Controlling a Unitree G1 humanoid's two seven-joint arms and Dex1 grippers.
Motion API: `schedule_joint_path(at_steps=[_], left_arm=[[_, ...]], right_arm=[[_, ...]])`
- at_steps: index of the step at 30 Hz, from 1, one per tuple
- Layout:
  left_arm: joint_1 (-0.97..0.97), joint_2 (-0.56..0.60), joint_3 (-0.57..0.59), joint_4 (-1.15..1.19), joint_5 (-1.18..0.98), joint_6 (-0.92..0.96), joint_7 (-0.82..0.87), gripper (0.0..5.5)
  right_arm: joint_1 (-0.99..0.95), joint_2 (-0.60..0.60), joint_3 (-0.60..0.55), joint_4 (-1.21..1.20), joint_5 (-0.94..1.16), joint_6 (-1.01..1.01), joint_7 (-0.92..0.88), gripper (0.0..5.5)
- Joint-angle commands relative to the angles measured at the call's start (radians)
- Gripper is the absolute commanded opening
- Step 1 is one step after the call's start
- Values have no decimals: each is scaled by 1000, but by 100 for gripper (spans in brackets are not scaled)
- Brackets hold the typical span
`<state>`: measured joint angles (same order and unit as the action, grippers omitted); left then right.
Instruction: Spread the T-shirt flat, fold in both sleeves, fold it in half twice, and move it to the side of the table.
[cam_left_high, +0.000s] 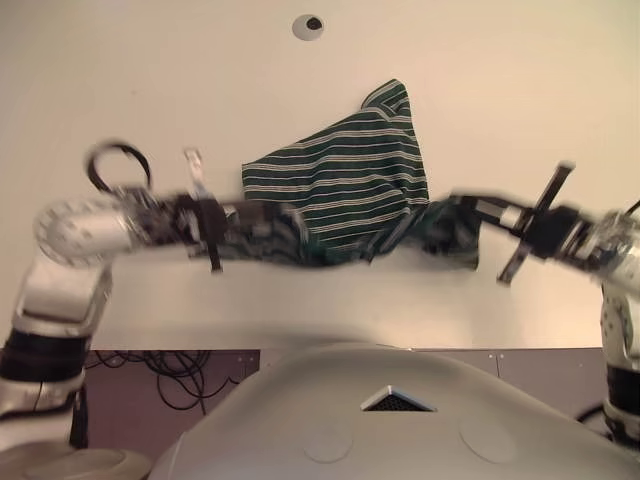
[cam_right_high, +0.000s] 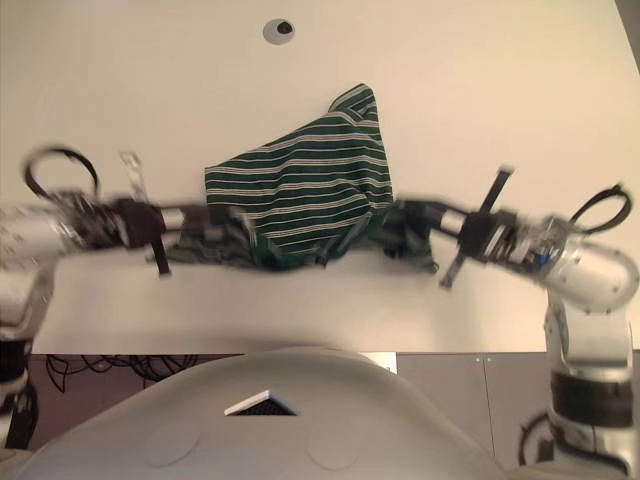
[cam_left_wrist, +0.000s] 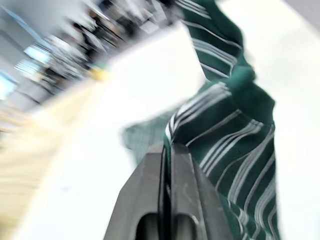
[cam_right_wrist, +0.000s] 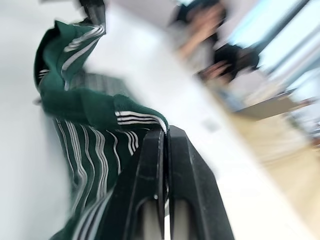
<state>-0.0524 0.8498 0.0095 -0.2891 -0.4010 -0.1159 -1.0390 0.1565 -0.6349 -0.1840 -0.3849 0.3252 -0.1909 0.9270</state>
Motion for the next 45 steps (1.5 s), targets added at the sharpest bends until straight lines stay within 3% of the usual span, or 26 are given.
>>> schedule_joint_path(at_steps=[1, 5, 8, 11, 14, 18, 23, 26, 29, 32, 34, 36, 37, 39, 40, 42, 45], left_arm=[[-430, -26, 38, 222, 0, 36, 24, 4], [-879, -127, -60, 730, 236, -119, 103, 4], [-1192, -216, -144, 1165, 430, -199, 292, 4], [-1380, -274, -223, 1414, 569, -192, 472, 4], [-1467, -317, -276, 1539, 661, -175, 591, 4], [-1511, -369, -260, 1608, 695, -230, 702, 4], [-1565, -389, -230, 1627, 724, -304, 841, 4], [-1544, -387, -208, 1630, 718, -332, 829, 4], [-1454, -388, -135, 1624, 632, -382, 632, 4], [-1295, -386, -32, 1591, 470, -408, 229, 4], [-1061, -336, 18, 1372, 240, -215, -219, 4], [-733, -203, 14, 897, -63, 127, -473, 4], [-498, -71, 5, 587, -253, 299, -532, 4], [41, 222, -19, 68, -504, 344, -571, 4], [231, 272, -12, -73, -514, 325, -575, 4], [455, 270, -56, -151, -335, 210, -567, 4], [488, 174, -123, -31, 15, 15, -471, 4]], right_arm=[[-411, 27, -20, 151, 34, 102, -166, 0], [-786, 35, 54, 497, -105, 87, -259, 0], [-1076, 88, 73, 804, -133, 96, -324, 0], [-1321, 123, 112, 1141, -203, 47, -375, 0], [-1462, 128, 141, 1383, -273, 1, -427, 0], [-1560, 122, 156, 1559, -341, -80, -511, 0], [-1563, 118, 128, 1605, -338, -177, -505, 0], [-1491, 115, 107, 1553, -302, -238, -436, 0], [-1331, 123, 91, 1369, -211, -283, -251, 0], [-1013, 90, 140, 921, -3, -189, 50, 0], [-648, -33, 208, 483, 211, -33, 258, 0], [-283, -191, 243, 174, 342, 77, 406, 0], [-80, -276, 236, 73, 358, 108, 475, 0], [242, -383, 176, 0, 297, 124, 573, 0], [329, -399, 136, -2, 263, 127, 596, 0], [413, -391, 67, 5, 206, 123, 598, 0], [476, -359, 29, -13, 130, 104, 568, 0]])
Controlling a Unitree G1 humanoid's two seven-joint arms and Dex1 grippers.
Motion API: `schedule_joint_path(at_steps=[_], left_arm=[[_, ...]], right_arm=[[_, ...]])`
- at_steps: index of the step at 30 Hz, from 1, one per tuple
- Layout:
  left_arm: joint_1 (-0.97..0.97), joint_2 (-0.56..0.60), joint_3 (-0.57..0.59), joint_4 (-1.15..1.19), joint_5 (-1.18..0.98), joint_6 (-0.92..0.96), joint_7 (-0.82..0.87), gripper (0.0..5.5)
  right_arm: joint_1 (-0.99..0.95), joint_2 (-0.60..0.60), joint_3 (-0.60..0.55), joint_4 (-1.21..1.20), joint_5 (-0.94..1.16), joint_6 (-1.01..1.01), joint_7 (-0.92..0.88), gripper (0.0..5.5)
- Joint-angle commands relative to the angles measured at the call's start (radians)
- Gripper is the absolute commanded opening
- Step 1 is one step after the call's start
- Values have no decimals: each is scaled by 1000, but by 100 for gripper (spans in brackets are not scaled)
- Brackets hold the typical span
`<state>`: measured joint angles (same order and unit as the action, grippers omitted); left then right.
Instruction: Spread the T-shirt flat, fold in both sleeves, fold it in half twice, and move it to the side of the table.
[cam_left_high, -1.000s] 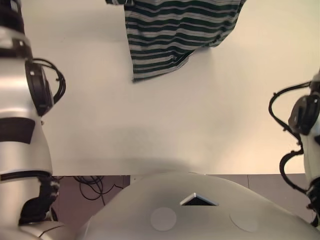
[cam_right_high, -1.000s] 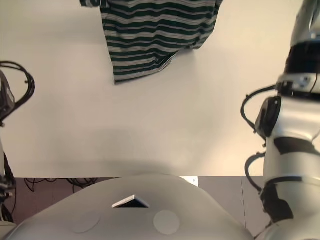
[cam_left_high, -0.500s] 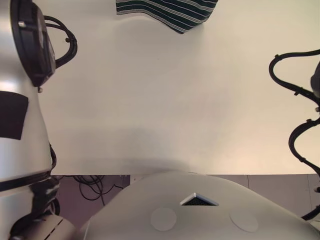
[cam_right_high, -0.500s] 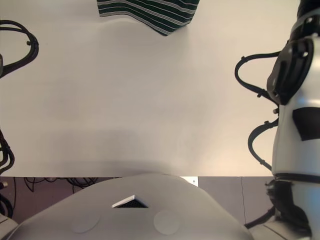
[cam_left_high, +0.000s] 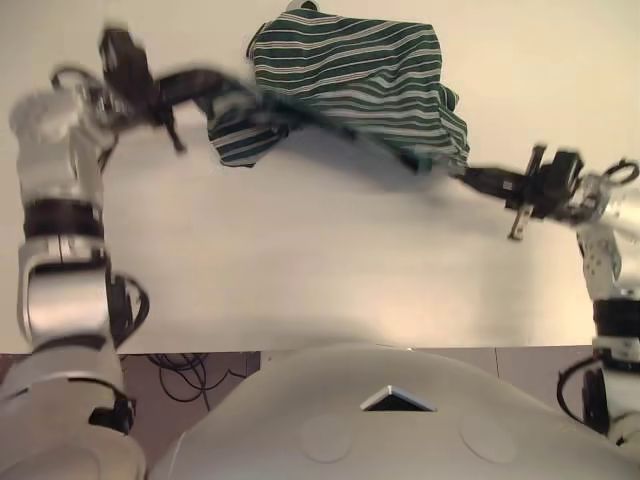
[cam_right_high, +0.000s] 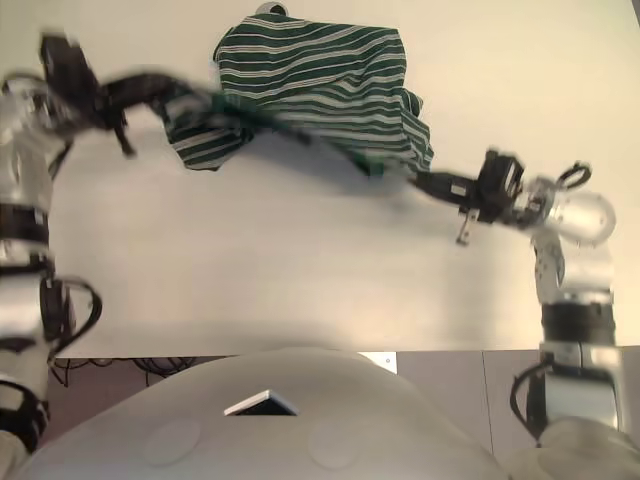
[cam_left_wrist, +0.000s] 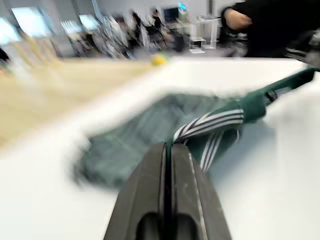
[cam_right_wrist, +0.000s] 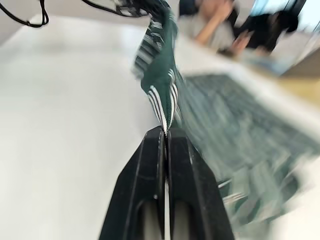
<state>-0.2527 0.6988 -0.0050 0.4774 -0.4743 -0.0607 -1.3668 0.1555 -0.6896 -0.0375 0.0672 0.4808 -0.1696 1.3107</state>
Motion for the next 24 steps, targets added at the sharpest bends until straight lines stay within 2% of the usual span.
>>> schedule_joint_path(at_steps=[1, 3, 6, 16, 18, 20, 24], left_arm=[[671, 293, -115, -764, 190, -88, -100, 4], [664, 264, -116, -747, 316, -143, -46, 4], [700, 254, -116, -780, 387, -167, 3, 4], [870, 337, -82, -950, 354, -127, 58, 4], [822, 306, -80, -964, 319, -124, 86, 4], [684, 240, -63, -950, 274, -114, 148, 4], [177, 103, 4, -762, 211, -71, 313, 4]], right_arm=[[491, -287, -122, -474, -60, 68, 171, 0], [517, -264, -129, -499, -84, 56, 149, 0], [557, -252, -141, -536, -82, 60, 128, 0], [586, -192, -131, -606, -105, 60, -25, 0], [502, -161, -129, -582, -136, 33, -82, 0], [310, -100, -131, -525, -171, 18, -208, 0], [-225, 42, -101, -321, -254, 65, -499, 0]])
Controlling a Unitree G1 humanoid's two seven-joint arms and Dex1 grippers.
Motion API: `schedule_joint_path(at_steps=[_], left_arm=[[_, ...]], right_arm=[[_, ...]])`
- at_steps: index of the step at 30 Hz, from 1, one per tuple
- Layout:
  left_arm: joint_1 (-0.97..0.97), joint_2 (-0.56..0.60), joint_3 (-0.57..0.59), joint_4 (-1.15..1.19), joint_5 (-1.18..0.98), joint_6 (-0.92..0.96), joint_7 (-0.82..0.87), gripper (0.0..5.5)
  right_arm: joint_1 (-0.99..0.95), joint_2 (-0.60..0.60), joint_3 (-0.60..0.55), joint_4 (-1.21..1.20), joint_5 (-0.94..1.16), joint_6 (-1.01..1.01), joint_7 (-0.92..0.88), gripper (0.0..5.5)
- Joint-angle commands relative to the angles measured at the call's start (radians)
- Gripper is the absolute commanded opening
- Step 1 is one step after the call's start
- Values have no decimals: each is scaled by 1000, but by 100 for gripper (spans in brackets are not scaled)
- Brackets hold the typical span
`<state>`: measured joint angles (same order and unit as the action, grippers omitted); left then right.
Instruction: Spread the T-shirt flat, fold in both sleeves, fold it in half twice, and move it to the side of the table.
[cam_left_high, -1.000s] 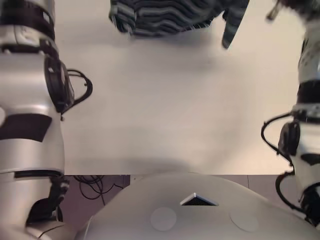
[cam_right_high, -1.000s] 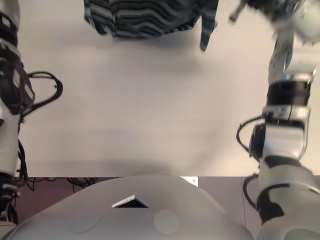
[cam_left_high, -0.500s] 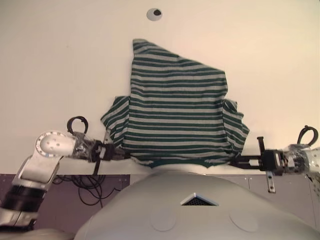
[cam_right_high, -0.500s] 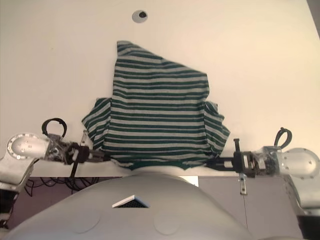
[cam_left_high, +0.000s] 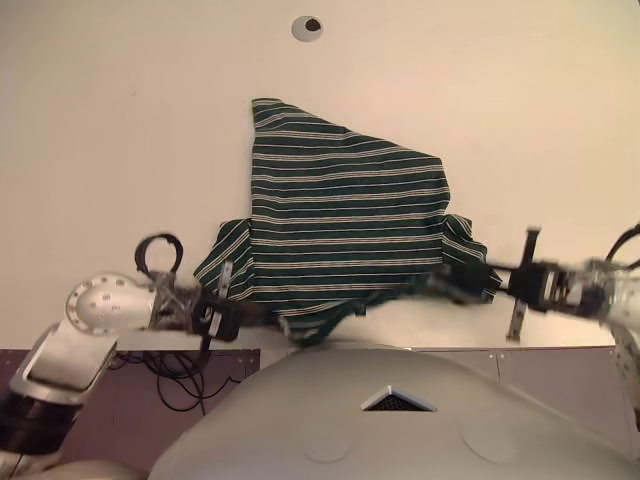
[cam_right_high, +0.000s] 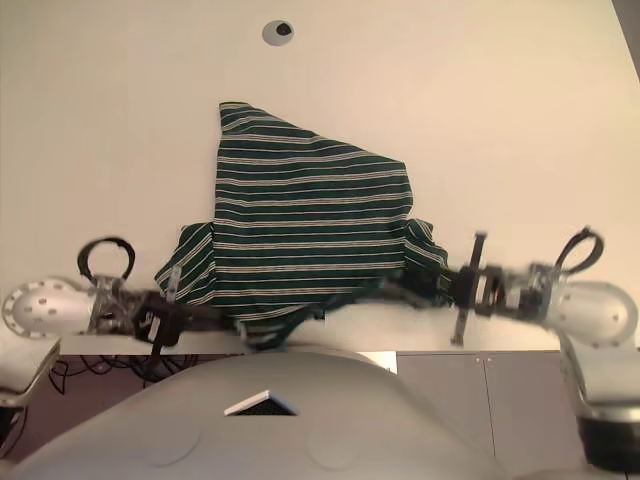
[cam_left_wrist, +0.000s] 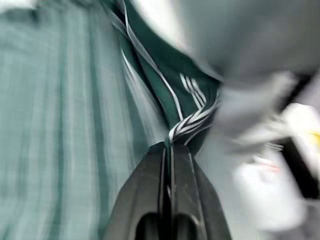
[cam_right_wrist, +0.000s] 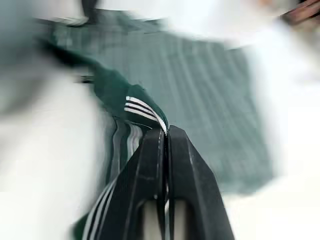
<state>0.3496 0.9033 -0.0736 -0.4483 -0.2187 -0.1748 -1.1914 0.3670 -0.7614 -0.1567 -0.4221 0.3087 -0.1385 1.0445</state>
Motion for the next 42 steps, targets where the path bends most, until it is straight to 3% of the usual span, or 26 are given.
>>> schedule_joint_path(at_steps=[1, 4, 8, 11, 18, 26, 28, 30, 32, 34, 35, 37, 39, 41, 42], left_arm=[[-579, -121, 80, 253, -39, 52, 165, 4], [-989, -174, 52, 584, 46, 23, 225, 4], [-1479, -273, -83, 1190, 339, -107, 494, 4], [-1704, -334, -150, 1484, 452, -110, 660, 4], [-1964, -379, -226, 1751, 598, -81, 887, 4], [-2028, -388, -182, 1803, 627, -133, 1000, 4], [-1999, -386, -156, 1800, 603, -171, 943, 4], [-1940, -388, -105, 1789, 537, -240, 788, 4], [-1840, -388, -30, 1758, 411, -314, 489, 4], [-1668, -369, 13, 1644, 247, -324, 85, 4], [-1439, -288, -40, 1360, 90, -159, -149, 4], [-905, 24, -190, 689, -245, 137, -386, 4], [-413, 397, -402, 274, -411, 30, -344, 4], [-145, 526, -472, 125, -403, -91, -239, 4], [-74, 504, -436, 105, -356, -100, -209, 4]], right_arm=[[-562, 139, 24, 239, -115, 43, -302, 0], [-893, 176, 43, 488, -206, 37, -448, 0], [-1314, 198, 96, 972, -311, -32, -558, 0], [-1538, 217, 137, 1275, -371, -84, -628, 0], [-1854, 246, 184, 1661, -468, -99, -760, 0], [-1923, 227, 131, 1729, -459, -238, -806, 0], [-1881, 214, 103, 1710, -423, -309, -722, 0], [-1790, 207, 68, 1656, -348, -409, -524, 0], [-1620, 207, 58, 1510, -212, -458, -197, 0], [-1311, 165, 110, 1163, -7, -340, 150, 0], [-1043, 74, 178, 907, 95, -242, 285, 0], [-529, -121, 255, 517, 237, -75, 432, 0], [-131, -208, 250, 350, 300, -20, 503, 0], [75, -218, 213, 293, 294, -22, 526, 0], [127, -210, 188, 272, 282, -25, 520, 0]])
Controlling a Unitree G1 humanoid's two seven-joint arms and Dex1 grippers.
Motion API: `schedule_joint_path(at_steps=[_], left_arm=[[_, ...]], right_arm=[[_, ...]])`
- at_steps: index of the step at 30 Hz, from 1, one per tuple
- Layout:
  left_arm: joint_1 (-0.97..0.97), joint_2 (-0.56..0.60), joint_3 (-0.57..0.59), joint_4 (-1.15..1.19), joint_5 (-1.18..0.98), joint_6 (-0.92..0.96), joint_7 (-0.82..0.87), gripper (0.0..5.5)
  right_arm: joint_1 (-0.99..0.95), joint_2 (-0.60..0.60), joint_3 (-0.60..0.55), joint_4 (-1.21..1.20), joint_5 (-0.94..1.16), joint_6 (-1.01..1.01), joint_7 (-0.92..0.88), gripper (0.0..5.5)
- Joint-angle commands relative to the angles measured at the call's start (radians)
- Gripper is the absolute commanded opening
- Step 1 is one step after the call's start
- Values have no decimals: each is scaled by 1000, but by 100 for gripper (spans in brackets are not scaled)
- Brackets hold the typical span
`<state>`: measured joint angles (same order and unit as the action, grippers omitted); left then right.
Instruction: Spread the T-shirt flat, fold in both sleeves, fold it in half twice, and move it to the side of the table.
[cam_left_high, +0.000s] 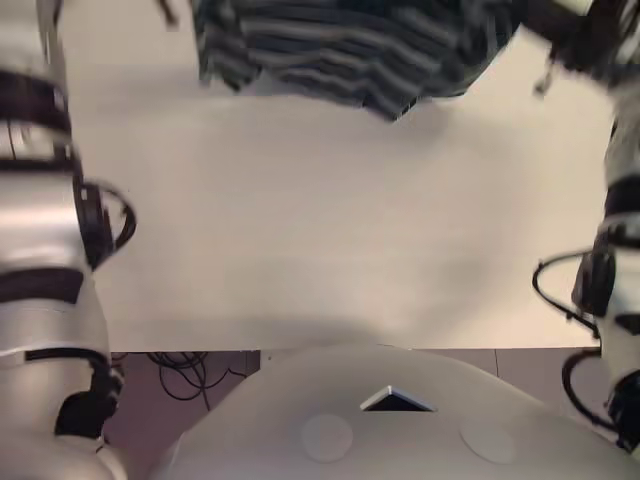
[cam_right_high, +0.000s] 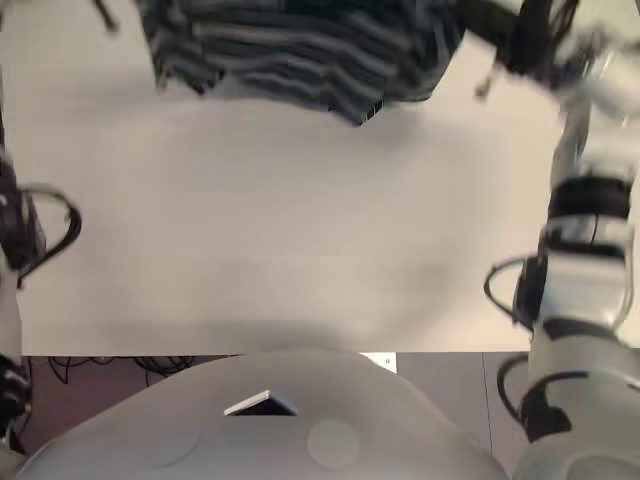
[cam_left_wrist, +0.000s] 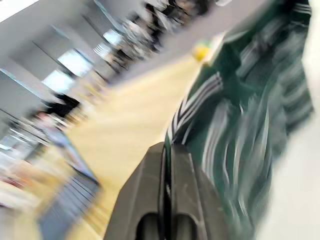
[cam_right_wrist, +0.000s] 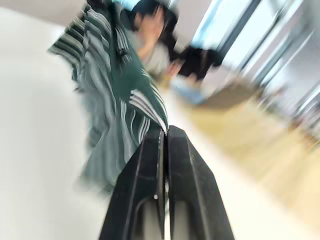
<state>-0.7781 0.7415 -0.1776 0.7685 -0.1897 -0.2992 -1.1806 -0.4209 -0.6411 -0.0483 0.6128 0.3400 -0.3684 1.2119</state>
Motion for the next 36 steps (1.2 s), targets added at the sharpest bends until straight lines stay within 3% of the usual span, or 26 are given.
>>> schedule_joint_path(at_steps=[1, 3, 6, 19, 25, 30, 32, 34, 36], left_arm=[[1093, 600, -270, -1106, -323, 30, -195, 4], [1099, 466, -178, -1071, -210, 34, -139, 4], [1124, 405, -113, -1079, -134, 38, -83, 4], [1454, 452, 41, -1277, -54, 129, 13, 4], [1443, 449, 101, -1279, -74, 148, -4, 89], [1487, 472, 172, -1308, -188, 199, -86, 153], [1518, 494, 252, -1327, -304, 240, -169, 187], [1477, 484, 354, -1335, -473, 299, -222, 193], [1304, 429, 396, -1301, -644, 359, -182, 193]], right_arm=[[944, -318, 50, -790, 239, 209, 342, 0], [958, -286, -15, -865, 218, 229, 305, 0], [959, -243, -75, -981, 218, 278, 243, 0], [1230, -234, -234, -1273, 142, 462, 55, 0], [1331, -282, -240, -1245, 8, 423, 118, 75], [1360, -285, -266, -1185, -18, 358, 151, 150], [1362, -283, -308, -1167, 11, 329, 175, 187], [1314, -280, -372, -1136, 79, 300, 201, 219], [1130, -263, -376, -1074, 147, 285, 158, 219]])
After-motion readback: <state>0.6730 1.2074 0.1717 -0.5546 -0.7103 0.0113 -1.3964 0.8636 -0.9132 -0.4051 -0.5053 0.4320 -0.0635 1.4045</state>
